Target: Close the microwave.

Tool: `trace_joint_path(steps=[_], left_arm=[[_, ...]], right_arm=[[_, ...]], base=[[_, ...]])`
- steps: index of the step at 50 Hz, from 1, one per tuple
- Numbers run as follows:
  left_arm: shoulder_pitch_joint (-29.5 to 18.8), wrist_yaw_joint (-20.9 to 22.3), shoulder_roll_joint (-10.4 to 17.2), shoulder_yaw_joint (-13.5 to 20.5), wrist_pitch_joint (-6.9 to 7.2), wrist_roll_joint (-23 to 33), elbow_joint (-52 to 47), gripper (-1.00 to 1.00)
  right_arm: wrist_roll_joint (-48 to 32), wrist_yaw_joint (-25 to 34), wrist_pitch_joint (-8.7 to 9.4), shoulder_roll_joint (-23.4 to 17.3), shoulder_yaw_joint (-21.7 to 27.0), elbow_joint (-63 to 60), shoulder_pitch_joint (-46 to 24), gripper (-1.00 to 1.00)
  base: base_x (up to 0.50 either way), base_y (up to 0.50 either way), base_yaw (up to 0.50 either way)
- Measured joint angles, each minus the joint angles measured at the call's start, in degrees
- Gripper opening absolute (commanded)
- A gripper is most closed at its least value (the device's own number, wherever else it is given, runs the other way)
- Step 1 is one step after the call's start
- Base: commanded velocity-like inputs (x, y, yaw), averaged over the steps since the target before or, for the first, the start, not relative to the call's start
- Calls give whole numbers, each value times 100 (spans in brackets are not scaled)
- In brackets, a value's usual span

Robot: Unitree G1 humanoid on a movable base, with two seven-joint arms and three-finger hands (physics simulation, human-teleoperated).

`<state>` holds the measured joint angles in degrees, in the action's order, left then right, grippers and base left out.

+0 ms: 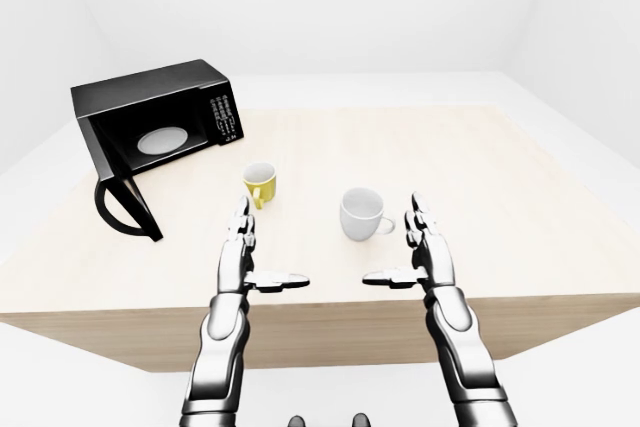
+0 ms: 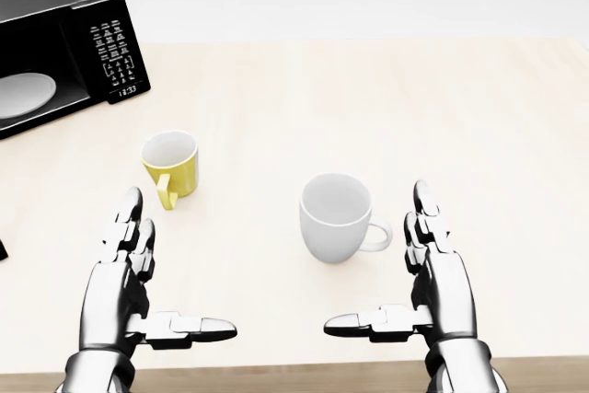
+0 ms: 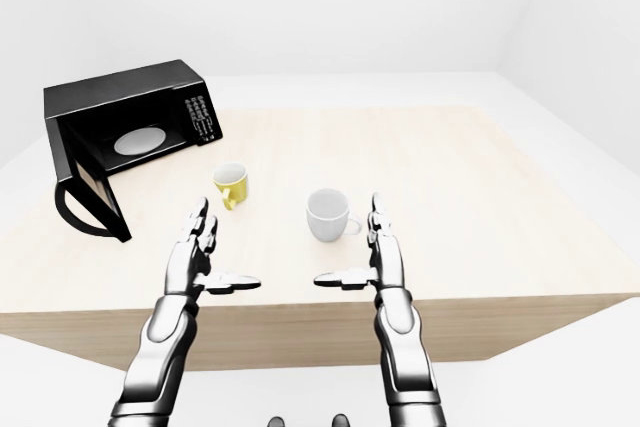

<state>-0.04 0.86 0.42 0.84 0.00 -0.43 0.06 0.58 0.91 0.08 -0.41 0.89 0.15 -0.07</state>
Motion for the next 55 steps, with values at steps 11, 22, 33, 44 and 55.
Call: trace_joint_path(steps=[11, 22, 33, 44, 55], left_arm=[[5, 91, 44, 89, 6, -46, -11, 100], [20, 128, 53, 103, -10, -51, -12, 100], [599, 236, 32, 161, 386, -131, -1448, 100], [1294, 453, -92, 399, 500, -267, -3128, 100], [1577, 599, -177, 506, 500, -340, -3791, 100]], right_arm=[[65, 94, 24, -42, 88, -2, -2, 100], [74, 121, 34, -56, 108, 2, -4, 100], [-250, 36, 492, -21, -79, -1340, 480, 100], [-609, -67, 492, 6, -340, -2952, 1054, 100], [-860, -211, 492, 10, -477, -3657, 1313, 100]], base=[[0, 0, 0], [0, 0, 0], [0, 0, 0], [0, 0, 0], [0, 0, 0]])
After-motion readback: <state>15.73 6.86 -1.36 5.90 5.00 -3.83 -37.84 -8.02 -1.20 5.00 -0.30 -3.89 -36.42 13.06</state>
